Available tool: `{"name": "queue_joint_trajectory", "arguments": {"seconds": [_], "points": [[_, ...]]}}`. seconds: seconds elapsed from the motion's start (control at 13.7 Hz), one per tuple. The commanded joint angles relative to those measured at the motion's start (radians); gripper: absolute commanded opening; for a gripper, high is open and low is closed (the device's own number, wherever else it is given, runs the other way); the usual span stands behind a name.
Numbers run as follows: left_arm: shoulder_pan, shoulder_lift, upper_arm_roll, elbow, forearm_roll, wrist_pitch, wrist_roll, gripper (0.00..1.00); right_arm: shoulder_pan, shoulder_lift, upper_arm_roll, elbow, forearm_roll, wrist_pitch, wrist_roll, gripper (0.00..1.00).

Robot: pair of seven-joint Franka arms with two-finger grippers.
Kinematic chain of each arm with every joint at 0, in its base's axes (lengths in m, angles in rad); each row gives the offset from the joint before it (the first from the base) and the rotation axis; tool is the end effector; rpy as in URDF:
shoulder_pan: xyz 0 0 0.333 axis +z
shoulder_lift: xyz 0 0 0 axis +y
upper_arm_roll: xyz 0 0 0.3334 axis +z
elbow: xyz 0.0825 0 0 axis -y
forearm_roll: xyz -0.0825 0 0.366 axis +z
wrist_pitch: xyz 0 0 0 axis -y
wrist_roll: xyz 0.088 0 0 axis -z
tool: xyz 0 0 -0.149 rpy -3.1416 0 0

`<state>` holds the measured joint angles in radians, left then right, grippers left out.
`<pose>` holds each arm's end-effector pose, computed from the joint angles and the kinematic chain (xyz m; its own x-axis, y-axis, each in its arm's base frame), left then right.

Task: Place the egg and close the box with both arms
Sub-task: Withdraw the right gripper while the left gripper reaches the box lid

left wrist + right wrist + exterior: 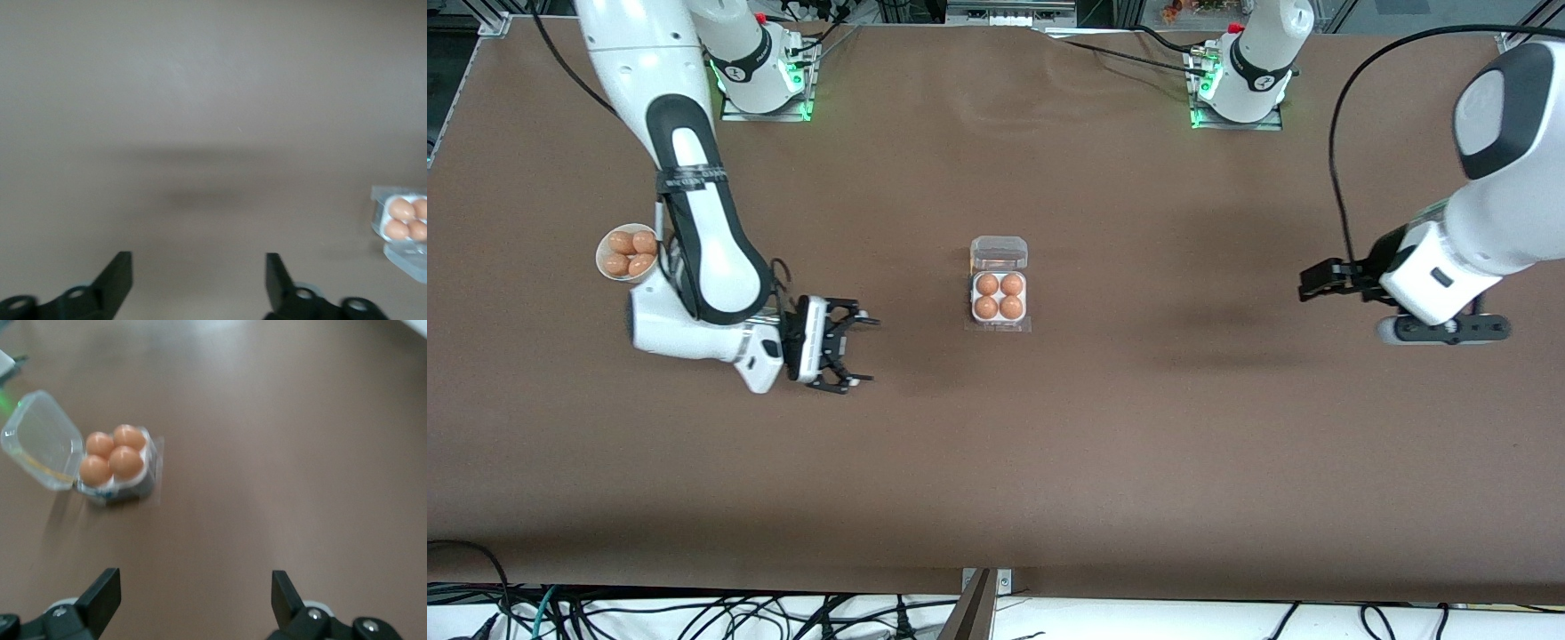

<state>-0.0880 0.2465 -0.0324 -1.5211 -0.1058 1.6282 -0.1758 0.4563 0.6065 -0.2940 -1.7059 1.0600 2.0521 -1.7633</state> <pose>0.5970 -0.0857 0.4867 0.9857 0.0617 -0.1565 0.0757 -0.9935 0.0854 0.6346 0.2041 0.2427 0.2592 0.7401 0.6205 0.9626 -0.1456 -0.2284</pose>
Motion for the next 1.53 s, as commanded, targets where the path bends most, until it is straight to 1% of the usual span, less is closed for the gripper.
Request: {"name": "queue_joint_trajectory", "arguments": {"seconds": [0.0,0.07,0.15,0.22,0.29,0.37,0.44,0.51,0.58,0.66,0.73,0.8,0.88,1.02,1.1,1.17,1.24,1.32,1.39,1.46], "points": [[-0.083,0.030,0.000,0.016,-0.018,-0.065,-0.161,0.52,-0.057,-0.147,0.007,-0.081,-0.272,-0.012,0.276,1.00],[-0.132,0.045,0.000,0.016,-0.020,-0.070,-0.230,0.50,-0.068,-0.192,0.009,-0.099,-0.376,-0.013,0.391,1.00],[-0.183,0.056,0.000,0.016,-0.018,-0.074,-0.276,0.45,-0.071,-0.245,0.007,-0.136,-0.467,-0.012,0.506,1.00],[-0.221,0.069,-0.001,0.018,-0.025,-0.077,-0.293,0.41,-0.096,-0.290,0.012,-0.165,-0.576,-0.012,0.641,1.00],[-0.263,0.082,-0.001,0.018,-0.049,-0.080,-0.295,0.36,-0.113,-0.318,0.016,-0.172,-0.672,-0.013,0.742,1.00],[-0.291,0.100,0.000,0.018,-0.083,-0.093,-0.295,0.32,-0.117,-0.342,0.016,-0.173,-0.742,-0.015,0.836,1.00],[-0.312,0.117,-0.001,0.018,-0.125,-0.096,-0.303,0.25,-0.134,-0.364,0.016,-0.175,-0.794,-0.026,0.934,1.00],[-0.340,0.138,0.000,0.018,-0.171,-0.096,-0.326,0.20,-0.142,-0.387,0.016,-0.175,-0.845,-0.038,1.038,1.00],[-0.357,0.157,-0.001,0.019,-0.205,-0.096,-0.353,0.18,-0.146,-0.404,0.018,-0.175,-0.892,-0.058,1.147,1.00],[-0.386,0.172,-0.001,0.019,-0.218,-0.094,-0.382,0.17,-0.160,-0.424,0.035,-0.175,-0.917,-0.078,1.245,1.00],[-0.419,0.192,0.000,0.021,-0.221,-0.094,-0.401,0.17,-0.186,-0.442,0.065,-0.175,-0.920,-0.104,1.363,1.00],[-0.453,0.212,0.000,0.021,-0.222,-0.091,-0.419,0.17,-0.209,-0.465,0.096,-0.173,-0.939,-0.131,1.490,1.00],[-0.479,0.230,-0.001,0.024,-0.224,-0.087,-0.442,0.17,-0.228,-0.493,0.140,-0.173,-0.980,-0.153,1.601,1.00],[-0.501,0.281,-0.001,0.080,-0.283,-0.090,-0.484,0.17,-0.312,-0.543,0.284,-0.167,-1.058,-0.205,1.830,1.00],[-0.501,0.295,-0.001,0.088,-0.328,-0.090,-0.490,0.17,-0.335,-0.568,0.339,-0.158,-1.121,-0.228,1.928,1.00],[-0.501,0.307,-0.001,0.088,-0.363,-0.090,-0.490,0.17,-0.340,-0.577,0.357,-0.135,-1.170,-0.271,1.985,1.00],[-0.509,0.324,-0.001,0.088,-0.388,-0.090,-0.492,0.16,-0.341,-0.577,0.357,-0.089,-1.172,-0.340,1.989,1.00],[-0.528,0.339,0.000,0.090,-0.393,-0.090,-0.495,0.13,-0.343,-0.579,0.357,-0.034,-1.160,-0.412,1.998,1.00],[-0.545,0.359,0.000,0.091,-0.394,-0.087,-0.502,0.12,-0.363,-0.583,0.355,0.021,-1.131,-0.449,1.998,1.00],[-0.559,0.381,0.000,0.102,-0.394,-0.084,-0.507,0.11,-0.366,-0.590,0.355,0.069,-1.134,-0.481,1.999,1.00]]}}
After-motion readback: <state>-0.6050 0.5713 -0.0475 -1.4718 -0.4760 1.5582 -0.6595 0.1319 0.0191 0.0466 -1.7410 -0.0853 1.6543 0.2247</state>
